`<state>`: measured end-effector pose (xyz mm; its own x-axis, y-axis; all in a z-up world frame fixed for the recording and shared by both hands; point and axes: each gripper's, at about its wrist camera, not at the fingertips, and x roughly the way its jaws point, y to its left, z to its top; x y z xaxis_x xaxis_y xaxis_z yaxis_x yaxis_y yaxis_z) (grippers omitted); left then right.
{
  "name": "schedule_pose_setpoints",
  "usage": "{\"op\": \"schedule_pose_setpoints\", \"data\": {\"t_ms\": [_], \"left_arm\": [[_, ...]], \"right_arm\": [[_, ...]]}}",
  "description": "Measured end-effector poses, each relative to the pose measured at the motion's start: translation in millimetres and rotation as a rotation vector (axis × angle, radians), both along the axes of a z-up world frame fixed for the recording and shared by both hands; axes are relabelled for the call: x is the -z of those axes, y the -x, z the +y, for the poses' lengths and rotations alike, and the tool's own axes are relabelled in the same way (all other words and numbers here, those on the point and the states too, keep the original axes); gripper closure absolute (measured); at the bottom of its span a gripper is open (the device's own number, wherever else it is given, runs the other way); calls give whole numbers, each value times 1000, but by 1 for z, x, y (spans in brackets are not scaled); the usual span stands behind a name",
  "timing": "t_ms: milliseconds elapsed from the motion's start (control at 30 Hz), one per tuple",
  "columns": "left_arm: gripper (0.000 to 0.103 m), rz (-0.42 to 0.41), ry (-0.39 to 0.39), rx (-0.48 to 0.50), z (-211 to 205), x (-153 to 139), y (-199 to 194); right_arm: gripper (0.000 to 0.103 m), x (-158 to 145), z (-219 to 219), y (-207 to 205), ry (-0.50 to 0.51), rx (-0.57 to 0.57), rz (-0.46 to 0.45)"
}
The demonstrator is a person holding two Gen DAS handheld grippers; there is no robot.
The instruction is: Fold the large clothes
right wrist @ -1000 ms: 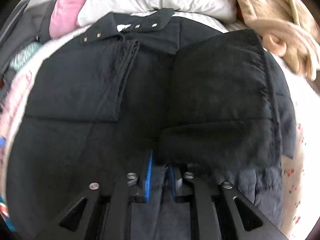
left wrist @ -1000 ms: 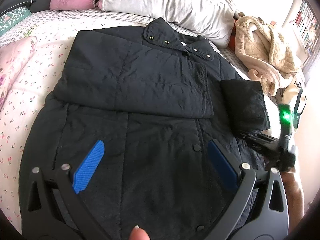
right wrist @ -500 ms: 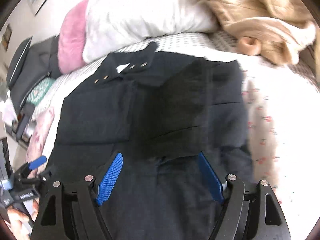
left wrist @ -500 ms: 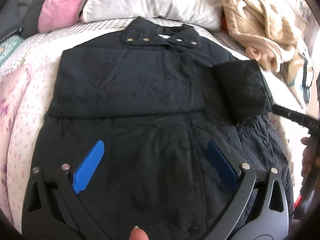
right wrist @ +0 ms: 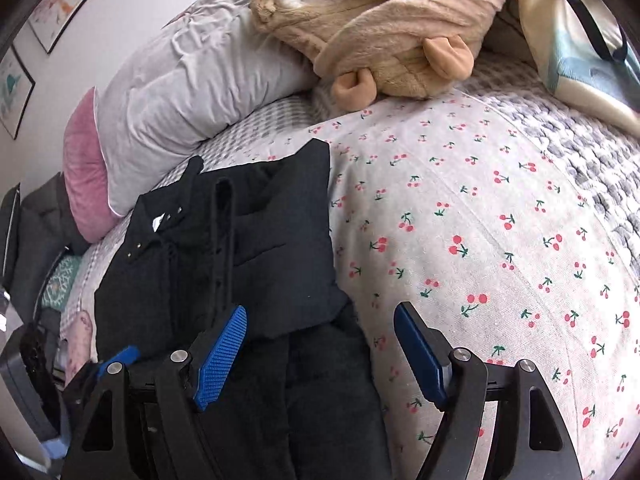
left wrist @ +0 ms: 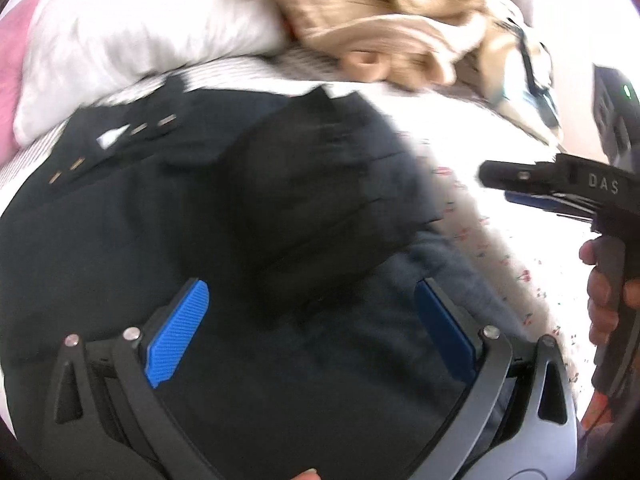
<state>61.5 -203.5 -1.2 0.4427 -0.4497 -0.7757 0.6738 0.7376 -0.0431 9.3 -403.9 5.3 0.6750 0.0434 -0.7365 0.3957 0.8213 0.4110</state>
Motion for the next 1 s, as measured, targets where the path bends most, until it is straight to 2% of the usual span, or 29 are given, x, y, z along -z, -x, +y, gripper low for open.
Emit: {"op": "schedule_pose_setpoints", "data": {"t_ms": [33,100,167,200,267,367,500,633,700,733,767,800,867,1000], "left_arm": [[1,-12,-8,27,-14,1,2],[11,-29,-17,41,-29,3,1],[50,-10,-19,45,-36,6,-6],[55,20,-7,53,-36,7,-10],[73,57,68,61,-27,2,-15],[77,42,153,29,2,-14,-17],[77,52,253,-70,61,-29,-27],[73,135,300,-179,131,-13,-45],[48,176,300,-204,155,0,-52],[26,213,329,-229,171,7,-56],[21,230,369,-253,182,10,-59],[21,246,432,-281,194,13,-63],[20,293,473,-324,201,21,-72],[21,345,397,-341,179,42,-90]], "right_arm": [[26,2,-1,-1,-4,-1,2],[26,4,-2,-2,-8,-5,6],[26,5,-1,-1,-9,-9,9],[26,6,-1,-3,-10,-10,10],[26,5,0,-1,-10,-12,10],[26,6,2,-4,-2,-21,10],[26,6,8,-6,4,-35,15],[26,6,15,-9,17,-45,23],[25,5,18,-11,19,-49,25],[25,5,20,-12,17,-52,26],[25,6,22,-13,14,-55,28],[25,6,22,-14,13,-56,29],[25,6,24,-17,11,-57,29],[25,7,29,-23,9,-46,20]]}}
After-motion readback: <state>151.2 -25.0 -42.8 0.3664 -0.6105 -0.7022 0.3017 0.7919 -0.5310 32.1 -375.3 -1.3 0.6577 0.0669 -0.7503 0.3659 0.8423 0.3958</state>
